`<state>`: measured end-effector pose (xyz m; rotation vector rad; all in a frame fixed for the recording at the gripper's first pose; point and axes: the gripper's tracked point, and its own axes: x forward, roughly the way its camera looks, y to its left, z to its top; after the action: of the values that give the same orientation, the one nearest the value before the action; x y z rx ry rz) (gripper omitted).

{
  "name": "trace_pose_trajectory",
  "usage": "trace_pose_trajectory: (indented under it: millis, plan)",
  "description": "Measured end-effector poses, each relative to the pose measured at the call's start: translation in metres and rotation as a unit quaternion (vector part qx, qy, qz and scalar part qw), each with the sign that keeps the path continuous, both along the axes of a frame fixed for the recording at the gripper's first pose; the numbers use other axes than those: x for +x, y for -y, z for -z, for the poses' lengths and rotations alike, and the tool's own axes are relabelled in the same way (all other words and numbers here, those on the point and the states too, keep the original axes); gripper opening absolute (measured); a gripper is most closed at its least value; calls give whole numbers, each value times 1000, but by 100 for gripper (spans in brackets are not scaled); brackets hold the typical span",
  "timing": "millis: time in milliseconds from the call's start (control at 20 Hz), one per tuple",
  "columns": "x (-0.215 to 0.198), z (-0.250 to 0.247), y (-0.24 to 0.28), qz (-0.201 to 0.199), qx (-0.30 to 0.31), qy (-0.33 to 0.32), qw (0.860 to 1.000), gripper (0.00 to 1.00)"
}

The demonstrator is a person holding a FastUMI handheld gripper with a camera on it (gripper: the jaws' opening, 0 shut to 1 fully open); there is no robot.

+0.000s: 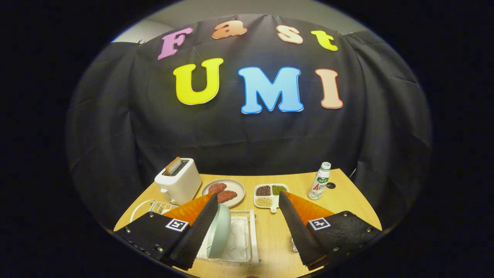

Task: Take the plate from the dish rack, then take the spoon from the basket and place it into the plate.

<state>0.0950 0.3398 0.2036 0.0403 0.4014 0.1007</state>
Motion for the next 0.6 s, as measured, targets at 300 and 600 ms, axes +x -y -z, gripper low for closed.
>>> trace_pose_trajectory:
  millis: [300, 600]
  plan:
    - [0, 52, -22, 0, -17, -133, 991, 98]
    - [1, 82, -31, 18, -67, -222, 973, 97]
